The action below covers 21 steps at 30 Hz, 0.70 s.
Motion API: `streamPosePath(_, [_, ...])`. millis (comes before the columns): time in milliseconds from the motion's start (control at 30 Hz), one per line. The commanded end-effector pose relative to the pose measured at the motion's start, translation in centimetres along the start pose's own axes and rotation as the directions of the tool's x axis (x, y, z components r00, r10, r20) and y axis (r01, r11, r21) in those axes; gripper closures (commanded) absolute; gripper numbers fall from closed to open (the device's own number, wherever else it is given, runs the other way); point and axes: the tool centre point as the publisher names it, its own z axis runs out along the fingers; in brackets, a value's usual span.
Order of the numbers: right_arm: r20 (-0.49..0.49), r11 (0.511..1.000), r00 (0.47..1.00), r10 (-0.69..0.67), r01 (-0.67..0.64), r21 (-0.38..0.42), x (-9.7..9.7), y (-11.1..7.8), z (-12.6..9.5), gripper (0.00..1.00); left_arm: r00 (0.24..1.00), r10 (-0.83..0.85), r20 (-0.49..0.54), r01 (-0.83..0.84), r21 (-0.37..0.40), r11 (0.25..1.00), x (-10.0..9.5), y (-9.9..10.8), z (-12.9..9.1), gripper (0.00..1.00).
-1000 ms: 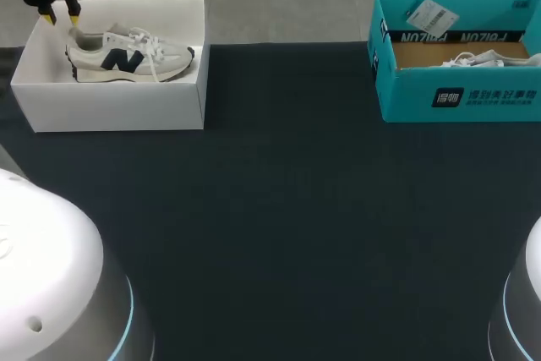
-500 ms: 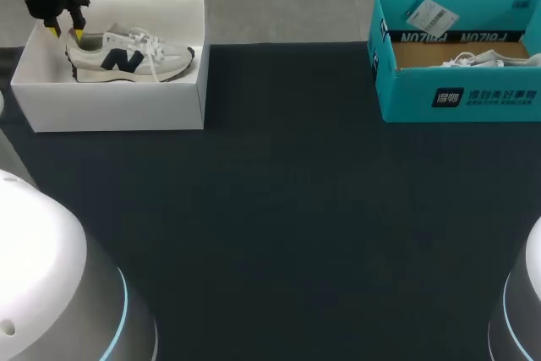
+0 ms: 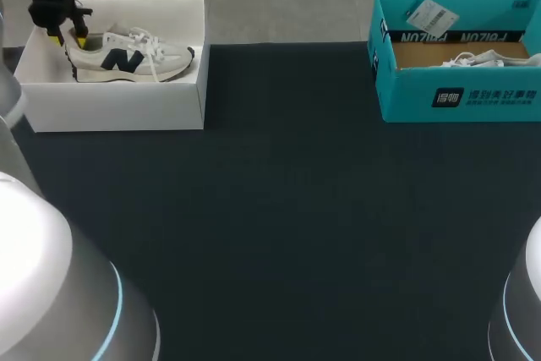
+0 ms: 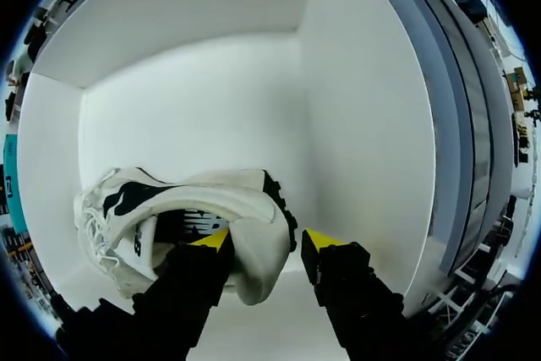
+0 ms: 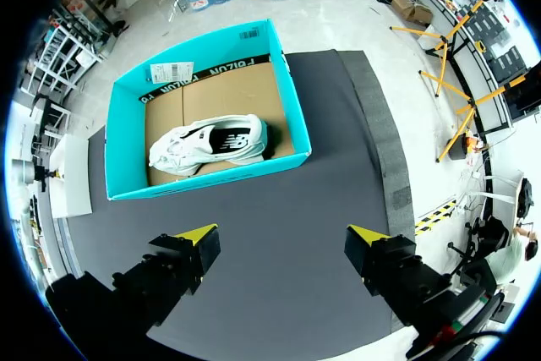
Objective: Take the shoe out of the shoebox, open the shoe tongue, remove and reinsert the insole, then place the shoe into the shoebox
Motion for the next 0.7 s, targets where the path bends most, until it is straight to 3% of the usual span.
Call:
streamPosePath(33, [0.001,1.000,1.000,0.000,0.000,-0.002,0.0,-0.1,0.0,0.00,1.000,0.004,0.005,-0.004,0.018,1.000,0.0,1.1,1.1,0.51])
streamPosePath(200, [0.001,1.000,1.000,0.000,0.000,-0.002,0.0,-0.1,0.0,0.00,1.000,0.004,0.004,-0.004,0.032,0.999,0.2,1.2,2.0,0.50])
streamPosePath(400, [0.001,1.000,1.000,0.000,0.000,-0.002,0.0,-0.1,0.0,0.00,1.000,0.003,0.000,-0.003,0.053,0.999,0.3,1.1,3.1,0.35])
streamPosePath(533, [0.001,1.000,1.000,0.000,0.000,-0.002,0.0,-0.1,0.0,0.00,1.000,-0.003,-0.004,0.003,0.069,0.998,0.4,1.1,3.8,0.38])
streamPosePath(700, [0.001,1.000,1.000,0.000,0.000,-0.002,0.0,-0.1,0.0,0.00,1.000,-0.007,-0.007,0.008,0.083,0.997,0.5,1.1,4.2,0.55])
